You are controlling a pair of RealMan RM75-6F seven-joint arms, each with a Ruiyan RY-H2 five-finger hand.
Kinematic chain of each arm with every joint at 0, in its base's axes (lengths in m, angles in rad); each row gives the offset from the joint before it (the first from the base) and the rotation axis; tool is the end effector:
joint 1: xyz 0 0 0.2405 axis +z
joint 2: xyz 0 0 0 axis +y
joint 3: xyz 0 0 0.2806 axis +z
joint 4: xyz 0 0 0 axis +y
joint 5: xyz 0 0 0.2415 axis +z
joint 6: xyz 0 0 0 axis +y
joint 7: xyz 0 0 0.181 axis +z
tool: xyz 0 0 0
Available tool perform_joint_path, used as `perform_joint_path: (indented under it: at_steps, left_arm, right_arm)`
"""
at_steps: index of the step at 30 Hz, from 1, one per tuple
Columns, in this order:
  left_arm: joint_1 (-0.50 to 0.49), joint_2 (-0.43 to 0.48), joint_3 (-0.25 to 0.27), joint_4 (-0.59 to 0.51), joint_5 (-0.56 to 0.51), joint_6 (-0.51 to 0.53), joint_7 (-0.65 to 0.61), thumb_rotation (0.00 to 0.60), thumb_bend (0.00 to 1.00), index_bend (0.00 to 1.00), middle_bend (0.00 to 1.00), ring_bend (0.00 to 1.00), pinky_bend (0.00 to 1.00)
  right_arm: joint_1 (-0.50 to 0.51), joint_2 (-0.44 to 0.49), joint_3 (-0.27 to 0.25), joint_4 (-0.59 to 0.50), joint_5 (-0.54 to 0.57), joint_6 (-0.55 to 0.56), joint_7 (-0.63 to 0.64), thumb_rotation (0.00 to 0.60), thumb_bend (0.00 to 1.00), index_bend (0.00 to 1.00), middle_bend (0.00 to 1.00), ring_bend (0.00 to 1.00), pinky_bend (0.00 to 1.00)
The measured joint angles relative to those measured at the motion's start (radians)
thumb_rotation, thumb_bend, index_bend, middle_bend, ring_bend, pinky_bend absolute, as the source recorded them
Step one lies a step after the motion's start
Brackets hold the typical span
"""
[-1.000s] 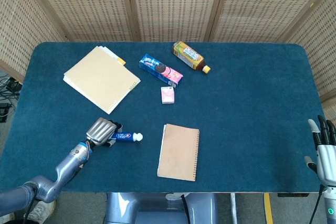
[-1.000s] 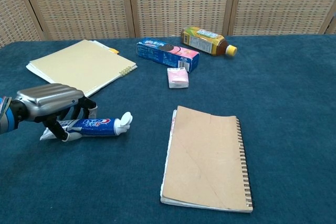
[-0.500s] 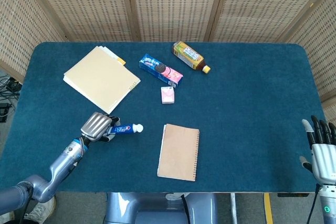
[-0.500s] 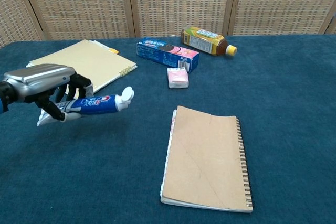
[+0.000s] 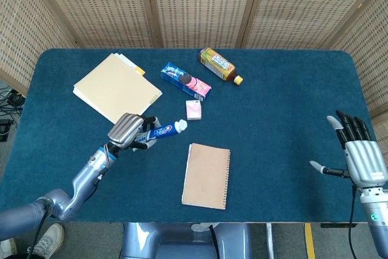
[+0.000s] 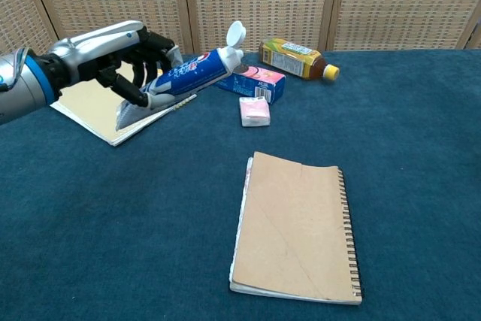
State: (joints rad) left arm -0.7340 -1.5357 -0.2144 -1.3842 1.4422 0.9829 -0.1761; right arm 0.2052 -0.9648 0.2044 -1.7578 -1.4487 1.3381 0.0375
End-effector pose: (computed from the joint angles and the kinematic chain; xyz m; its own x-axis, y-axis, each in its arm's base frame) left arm -0.1319 0.4108 -0.0396 0.1781 0.2788 0.9437 0.8740 -0.4854 -0.0216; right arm -0.2882 -0.2933 0.1843 0.3490 0.0440 0.9361 -0.9297 -0.1088 0.3518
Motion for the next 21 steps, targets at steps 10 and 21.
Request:
perform_joint_path:
  at_steps: [10,21]
  left_arm:
    - [-0.098,-0.082,-0.094,0.011,-0.079,-0.046,-0.058,0.6,0.49,0.7,0.61,0.59,0.6]
    - [-0.178,-0.158,-0.132,0.054,-0.124,-0.074,-0.034,0.6,0.52,0.71,0.62,0.59,0.6]
  right_arm:
    - [0.168,0.111,0.124,-0.116,0.248,-0.248,0.106,0.0,0.0,0.15,0.02,0.0,0.0]
    - [0.384,0.106,0.232,-0.121,0.451,-0.482,0.155,0.0,0.0,0.12,0.0,0.0,0.0]
